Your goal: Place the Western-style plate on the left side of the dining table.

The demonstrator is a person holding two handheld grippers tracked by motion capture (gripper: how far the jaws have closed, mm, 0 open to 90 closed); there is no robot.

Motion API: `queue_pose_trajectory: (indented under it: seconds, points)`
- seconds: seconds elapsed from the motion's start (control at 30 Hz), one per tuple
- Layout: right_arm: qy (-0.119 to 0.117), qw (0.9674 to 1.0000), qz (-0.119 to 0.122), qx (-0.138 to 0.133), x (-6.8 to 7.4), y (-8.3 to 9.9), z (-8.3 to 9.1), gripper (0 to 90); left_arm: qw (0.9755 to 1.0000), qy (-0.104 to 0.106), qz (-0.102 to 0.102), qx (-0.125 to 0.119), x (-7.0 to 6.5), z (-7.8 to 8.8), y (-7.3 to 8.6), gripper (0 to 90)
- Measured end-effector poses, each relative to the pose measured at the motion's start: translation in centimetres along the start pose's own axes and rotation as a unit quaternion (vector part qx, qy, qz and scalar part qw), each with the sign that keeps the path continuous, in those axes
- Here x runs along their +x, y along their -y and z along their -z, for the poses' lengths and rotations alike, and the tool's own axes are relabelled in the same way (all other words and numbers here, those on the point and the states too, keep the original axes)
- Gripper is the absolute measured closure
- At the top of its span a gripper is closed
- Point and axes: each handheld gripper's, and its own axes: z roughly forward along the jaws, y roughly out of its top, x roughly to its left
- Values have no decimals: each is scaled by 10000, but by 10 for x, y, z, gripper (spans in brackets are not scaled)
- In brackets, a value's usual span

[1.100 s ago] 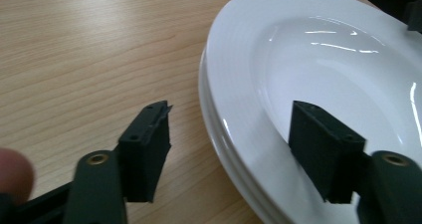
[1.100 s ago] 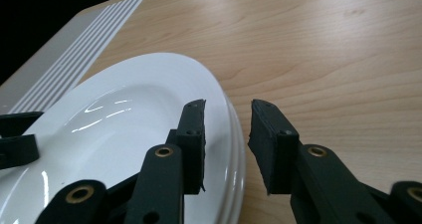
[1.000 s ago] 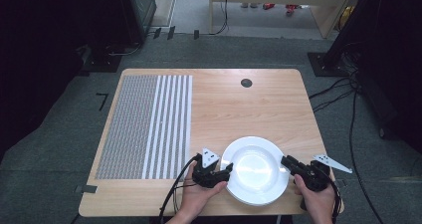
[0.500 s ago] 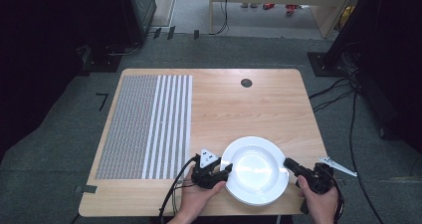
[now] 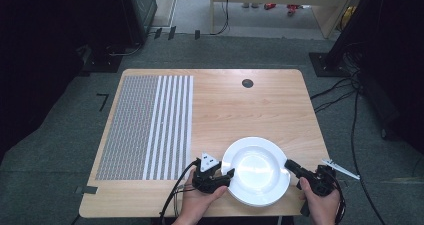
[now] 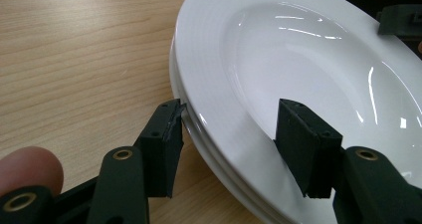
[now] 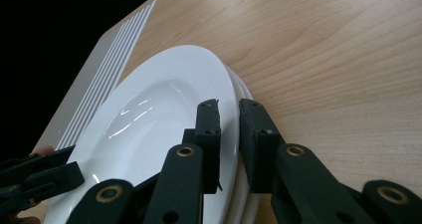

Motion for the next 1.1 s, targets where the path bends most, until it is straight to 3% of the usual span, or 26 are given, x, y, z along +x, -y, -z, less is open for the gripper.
queue_pose_trajectory:
  seconds: [0.13, 0.27, 0.4, 0.5, 0.67, 0.83, 1.1]
  points:
    - [9, 10000, -7, -59, 1, 2, -1, 807, 10000, -30, 5, -18, -1, 0, 0, 459]
    - [-58, 9998, -164, -81, 1, 3, -1, 805, 10000, -3, 28, -16, 0, 0, 0, 464]
    - [-29, 9997, -71, -237, 6, 4, 0, 804, 10000, 27, 80, -37, 1, 0, 0, 474]
    - [-176, 9994, -136, -260, 9, 3, 1, 797, 9999, 65, 118, -54, 3, 0, 0, 482]
    - [-203, 9992, -226, -253, 7, 4, -2, 797, 9998, 74, 138, -107, 4, 1, 1, 493]
    - [-311, 9987, -166, -362, 9, 5, -2, 801, 9996, 68, 158, -222, 5, 2, 0, 539]
    - [-351, 9982, -69, -474, 10, 6, -4, 799, 9986, 182, 352, -354, 10, 4, 0, 577]
